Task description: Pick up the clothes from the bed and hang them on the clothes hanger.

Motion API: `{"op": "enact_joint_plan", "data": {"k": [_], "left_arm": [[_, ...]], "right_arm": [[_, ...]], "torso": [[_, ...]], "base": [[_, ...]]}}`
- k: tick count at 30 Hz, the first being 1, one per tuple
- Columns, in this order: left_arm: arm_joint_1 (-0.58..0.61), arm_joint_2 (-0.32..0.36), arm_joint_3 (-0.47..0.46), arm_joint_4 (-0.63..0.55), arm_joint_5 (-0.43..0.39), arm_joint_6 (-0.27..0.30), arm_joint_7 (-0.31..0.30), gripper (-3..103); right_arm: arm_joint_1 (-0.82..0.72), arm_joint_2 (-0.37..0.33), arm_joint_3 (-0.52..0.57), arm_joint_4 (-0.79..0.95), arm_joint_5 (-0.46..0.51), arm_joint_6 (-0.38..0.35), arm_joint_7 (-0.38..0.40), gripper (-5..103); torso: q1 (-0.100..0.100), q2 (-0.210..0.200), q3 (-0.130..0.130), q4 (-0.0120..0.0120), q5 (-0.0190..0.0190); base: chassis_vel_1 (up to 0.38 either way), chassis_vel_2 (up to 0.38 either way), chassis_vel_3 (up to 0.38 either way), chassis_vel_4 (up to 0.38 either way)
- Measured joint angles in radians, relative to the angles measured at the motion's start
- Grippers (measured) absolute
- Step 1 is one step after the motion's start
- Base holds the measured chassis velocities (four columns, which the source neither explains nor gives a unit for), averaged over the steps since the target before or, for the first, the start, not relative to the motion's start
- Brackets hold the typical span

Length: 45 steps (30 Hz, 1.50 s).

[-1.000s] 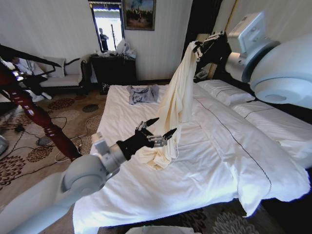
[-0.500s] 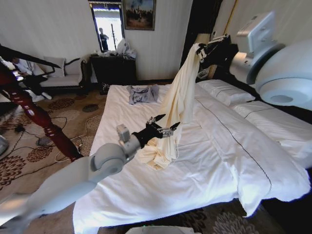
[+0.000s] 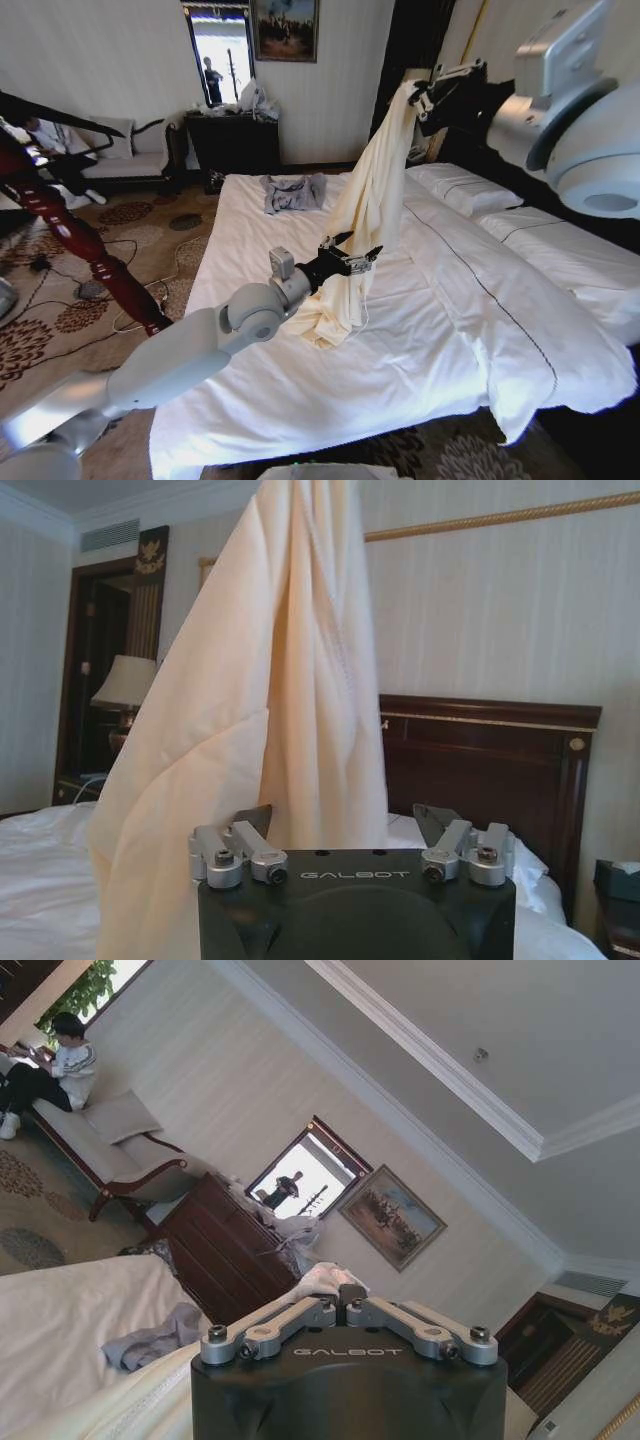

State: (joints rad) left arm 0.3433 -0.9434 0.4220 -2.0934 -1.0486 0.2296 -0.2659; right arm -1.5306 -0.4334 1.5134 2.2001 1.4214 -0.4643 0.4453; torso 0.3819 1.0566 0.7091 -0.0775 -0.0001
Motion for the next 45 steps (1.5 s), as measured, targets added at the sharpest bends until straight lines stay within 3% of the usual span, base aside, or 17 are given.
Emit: {"op": "enact_joint_plan", "data": {"k": [4,9,12,14,16,18,21,24,35,45], "left_arm": [[-0.002,-0.015,0.0,0.02,0.005,0.0,-0.011,74],[-0.003,-0.031,0.001,0.035,0.008,0.004,-0.026,53],[-0.002,-0.034,0.003,0.04,0.012,0.004,-0.029,47],[0.001,-0.032,0.001,0.039,0.013,0.004,-0.032,36],[0.01,-0.016,-0.007,0.028,0.013,0.004,-0.033,26],[0.018,-0.003,-0.013,0.019,0.013,0.004,-0.033,26],[0.053,0.049,-0.034,0.001,0.007,0.001,-0.032,10],[0.075,0.069,-0.058,-0.001,0.007,-0.002,-0.027,2],[0.103,0.112,-0.154,-0.031,-0.013,-0.014,-0.026,0],[0.056,0.254,-0.427,-0.09,-0.22,0.005,-0.017,0]], "right_arm": [[0.006,0.008,-0.002,0.014,0.013,0.0,0.002,0],[0.021,0.021,-0.007,0.028,0.028,-0.003,0.005,0],[0.026,0.025,-0.008,0.029,0.032,-0.005,0.007,0],[0.027,0.029,-0.01,0.03,0.032,-0.006,0.008,0],[0.027,0.037,-0.014,0.03,0.029,-0.008,0.009,0],[0.026,0.042,-0.017,0.03,0.026,-0.008,0.009,0],[0.023,0.055,-0.023,0.035,0.019,-0.009,0.009,0],[0.022,0.056,-0.023,0.04,0.018,-0.009,0.009,0],[0.027,0.066,-0.023,0.05,0.027,-0.009,0.019,0],[0.031,0.172,-0.054,0.113,0.017,-0.018,0.003,0]], "torso": [[0.0,0.0,0.0,0.0,0.0],[0.0,0.0,0.0,-0.0003,0.0002],[0.0,0.0,0.0,-0.0003,0.0001],[0.0,0.0,0.0,-0.0002,0.0],[0.0,0.0,0.0,-0.0003,0.0001],[0.0,0.0,0.0,-0.0003,0.0001],[0.0,0.0,0.0,0.0,0.0001],[0.0,0.0,0.0,0.0001,0.0],[0.0,0.0,0.0,-0.0003,-0.0001],[0.0,0.0,0.0,-0.0002,-0.0002]], "base": [[0.0,0.0,0.0,0.0],[0.0,0.0,0.0,0.0],[0.0,0.0,0.0,0.0],[0.0,0.0,0.0,0.0],[0.0,0.0,0.0,0.0],[0.0,0.0,0.0,0.0],[0.0,0.0,0.0,0.0],[0.0,0.0,0.0,0.0],[0.0,0.0,0.0,0.0],[0.0,0.0,0.0,0.0]]}}
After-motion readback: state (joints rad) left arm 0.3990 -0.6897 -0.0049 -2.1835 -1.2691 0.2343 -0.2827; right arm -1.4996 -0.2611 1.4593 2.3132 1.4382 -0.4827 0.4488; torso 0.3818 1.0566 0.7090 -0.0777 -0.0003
